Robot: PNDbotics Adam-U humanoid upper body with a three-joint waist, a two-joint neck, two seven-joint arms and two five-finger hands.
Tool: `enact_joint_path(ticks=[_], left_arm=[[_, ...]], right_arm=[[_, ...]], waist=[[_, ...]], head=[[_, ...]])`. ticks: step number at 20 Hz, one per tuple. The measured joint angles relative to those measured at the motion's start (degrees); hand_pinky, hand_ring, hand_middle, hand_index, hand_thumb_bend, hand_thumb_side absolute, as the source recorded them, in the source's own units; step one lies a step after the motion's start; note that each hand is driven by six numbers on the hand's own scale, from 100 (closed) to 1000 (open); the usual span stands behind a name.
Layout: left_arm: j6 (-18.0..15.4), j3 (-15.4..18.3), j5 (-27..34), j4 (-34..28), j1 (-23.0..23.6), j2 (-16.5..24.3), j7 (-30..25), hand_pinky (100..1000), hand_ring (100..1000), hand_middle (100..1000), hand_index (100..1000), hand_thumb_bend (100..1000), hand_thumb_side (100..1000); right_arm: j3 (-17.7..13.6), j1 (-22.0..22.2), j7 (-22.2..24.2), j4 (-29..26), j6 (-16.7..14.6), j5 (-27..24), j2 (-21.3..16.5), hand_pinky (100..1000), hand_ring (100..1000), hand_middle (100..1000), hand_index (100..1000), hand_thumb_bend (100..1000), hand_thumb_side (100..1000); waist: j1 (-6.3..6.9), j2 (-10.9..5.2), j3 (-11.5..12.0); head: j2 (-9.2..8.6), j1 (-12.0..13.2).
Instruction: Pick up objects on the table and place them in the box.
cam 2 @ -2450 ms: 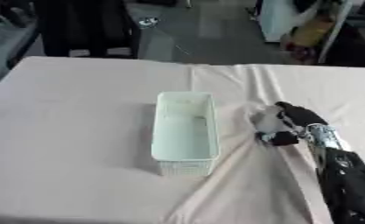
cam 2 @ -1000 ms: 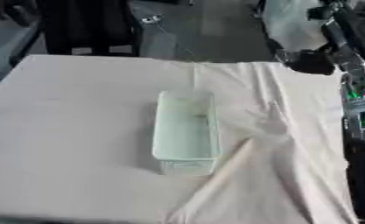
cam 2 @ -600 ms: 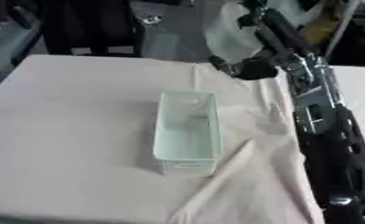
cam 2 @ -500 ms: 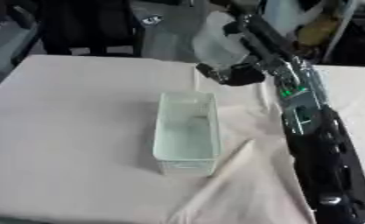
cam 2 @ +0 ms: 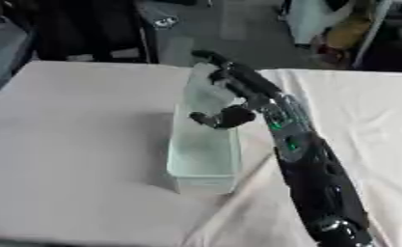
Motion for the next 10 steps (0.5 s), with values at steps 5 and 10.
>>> enact_joint_path(ticks=[5, 10], left_arm=[[0.0, -0.01, 0.04, 0.0, 0.0, 0.0, -0.02, 476, 601, 735, 731, 100, 752], [-0.01, -0.01, 0.04, 0.0, -0.01, 0.0, -0.03, 476, 601, 735, 730, 100, 752]], right_arm=[[1.82, -0.16, 5.53, 4.53, -1.44, 5.08, -0.07, 986, 959, 969, 1000, 100, 1000], [1.92, 0.04, 12.7, 5.9, 2.24, 6.21, -0.33, 1000, 1000, 1000, 1000, 100, 1000]], waist=[[-0.01, 0.01, 0.0], [-0.02, 0.03, -0.01]], head=[[0.0, -0.03], [-0.01, -0.04]])
